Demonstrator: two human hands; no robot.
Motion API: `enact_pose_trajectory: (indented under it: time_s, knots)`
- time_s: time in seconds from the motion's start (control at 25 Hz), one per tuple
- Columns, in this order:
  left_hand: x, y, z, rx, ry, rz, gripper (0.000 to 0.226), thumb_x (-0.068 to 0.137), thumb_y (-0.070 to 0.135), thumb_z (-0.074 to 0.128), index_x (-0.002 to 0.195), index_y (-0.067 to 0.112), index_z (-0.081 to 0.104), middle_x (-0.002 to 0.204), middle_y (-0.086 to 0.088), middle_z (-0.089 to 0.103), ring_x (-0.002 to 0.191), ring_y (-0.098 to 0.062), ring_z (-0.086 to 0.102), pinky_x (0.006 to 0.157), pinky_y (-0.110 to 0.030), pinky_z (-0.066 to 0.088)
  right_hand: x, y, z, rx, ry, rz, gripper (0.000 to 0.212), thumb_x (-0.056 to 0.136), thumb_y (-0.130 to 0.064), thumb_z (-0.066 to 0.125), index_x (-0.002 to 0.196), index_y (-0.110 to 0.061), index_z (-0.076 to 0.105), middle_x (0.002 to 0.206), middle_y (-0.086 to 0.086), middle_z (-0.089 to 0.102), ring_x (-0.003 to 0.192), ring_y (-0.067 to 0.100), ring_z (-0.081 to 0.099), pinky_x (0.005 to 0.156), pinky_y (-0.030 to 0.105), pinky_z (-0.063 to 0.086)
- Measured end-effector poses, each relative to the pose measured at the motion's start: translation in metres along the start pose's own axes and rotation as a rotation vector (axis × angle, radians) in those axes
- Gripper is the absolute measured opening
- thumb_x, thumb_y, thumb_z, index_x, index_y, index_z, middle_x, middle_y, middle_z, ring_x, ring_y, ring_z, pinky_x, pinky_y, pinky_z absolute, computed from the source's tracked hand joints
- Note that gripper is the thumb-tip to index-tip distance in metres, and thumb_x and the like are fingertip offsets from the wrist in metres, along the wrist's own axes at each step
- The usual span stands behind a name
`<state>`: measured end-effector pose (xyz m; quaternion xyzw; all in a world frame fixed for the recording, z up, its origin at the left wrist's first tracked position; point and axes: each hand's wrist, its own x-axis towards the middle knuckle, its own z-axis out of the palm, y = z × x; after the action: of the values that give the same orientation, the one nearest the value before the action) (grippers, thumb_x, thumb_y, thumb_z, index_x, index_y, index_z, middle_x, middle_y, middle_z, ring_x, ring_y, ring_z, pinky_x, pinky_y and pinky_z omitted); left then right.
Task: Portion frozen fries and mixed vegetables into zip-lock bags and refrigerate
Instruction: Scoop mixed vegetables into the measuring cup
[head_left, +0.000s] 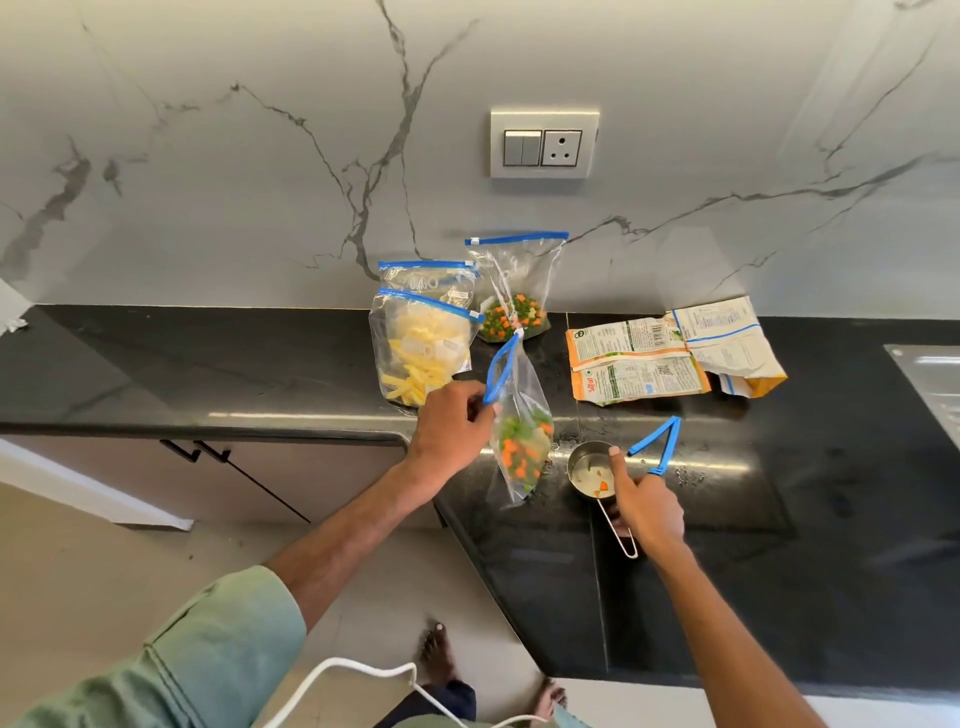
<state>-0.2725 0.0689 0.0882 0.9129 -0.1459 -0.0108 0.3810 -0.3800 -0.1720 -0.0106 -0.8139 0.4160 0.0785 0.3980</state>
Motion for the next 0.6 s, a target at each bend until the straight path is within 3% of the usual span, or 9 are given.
enact_pose_trajectory:
  time_s: [0.12,0.24,0.32,0.44,0.52,0.6]
  knots:
    - [0.007,0.000,-0.008,-0.024,0.021,0.094,0.020,0.096,0.021,0.070,0.113,0.013,0.076,0.091,-0.004,0.068,0.078,-0.018,0.062,0.073,-0.039,0.055,0.006,-0.002,-0.002,-0.248,0.058,0.019,0.090,0.092,-0.088,0.022,0.077,-0.011,0.067,0.076,0.005,0.068,0.069,0.022,0.066,0.065,0.034,0.052]
    - [0.015,-0.004,-0.016,-0.030,0.028,0.173,0.022,0.095,0.019,0.072,0.116,0.015,0.077,0.093,-0.001,0.066,0.078,-0.009,0.060,0.071,-0.027,0.051,0.007,-0.008,-0.006,-0.399,0.172,-0.032,0.083,0.090,-0.088,0.035,0.091,-0.013,0.070,0.085,0.004,0.070,0.076,0.023,0.066,0.073,0.036,0.055]
    - [0.020,-0.005,-0.022,-0.013,-0.001,0.213,0.019,0.095,0.018,0.072,0.113,0.017,0.078,0.090,0.000,0.065,0.076,-0.006,0.057,0.069,-0.023,0.048,0.007,-0.024,-0.011,-0.241,0.256,-0.201,0.064,0.091,-0.076,0.056,0.115,-0.018,0.068,0.101,0.000,0.072,0.086,0.019,0.068,0.077,0.036,0.055]
    - [0.027,-0.004,-0.028,0.022,-0.065,0.249,0.016,0.095,0.018,0.071,0.110,0.019,0.079,0.090,-0.001,0.065,0.082,-0.015,0.061,0.073,-0.033,0.052,0.012,-0.074,-0.016,0.350,0.020,-0.493,0.050,0.098,-0.048,0.068,0.142,-0.027,0.057,0.133,-0.010,0.064,0.101,0.008,0.069,0.081,0.036,0.059]
    - [0.033,-0.004,-0.029,0.037,-0.091,0.212,0.015,0.096,0.018,0.069,0.109,0.018,0.078,0.093,-0.002,0.064,0.087,-0.018,0.061,0.079,-0.040,0.053,0.017,-0.106,-0.018,0.519,-0.118,-0.646,0.038,0.103,-0.028,0.066,0.140,-0.025,0.062,0.134,-0.007,0.066,0.101,0.013,0.071,0.079,0.038,0.064]
    - [0.037,-0.004,-0.030,0.059,-0.102,0.197,0.016,0.097,0.019,0.068,0.111,0.020,0.076,0.096,-0.001,0.064,0.091,-0.017,0.062,0.086,-0.043,0.053,0.018,-0.125,-0.016,0.547,-0.120,-0.734,0.024,0.103,-0.011,0.064,0.126,-0.014,0.072,0.116,0.001,0.076,0.093,0.016,0.074,0.081,0.041,0.065]
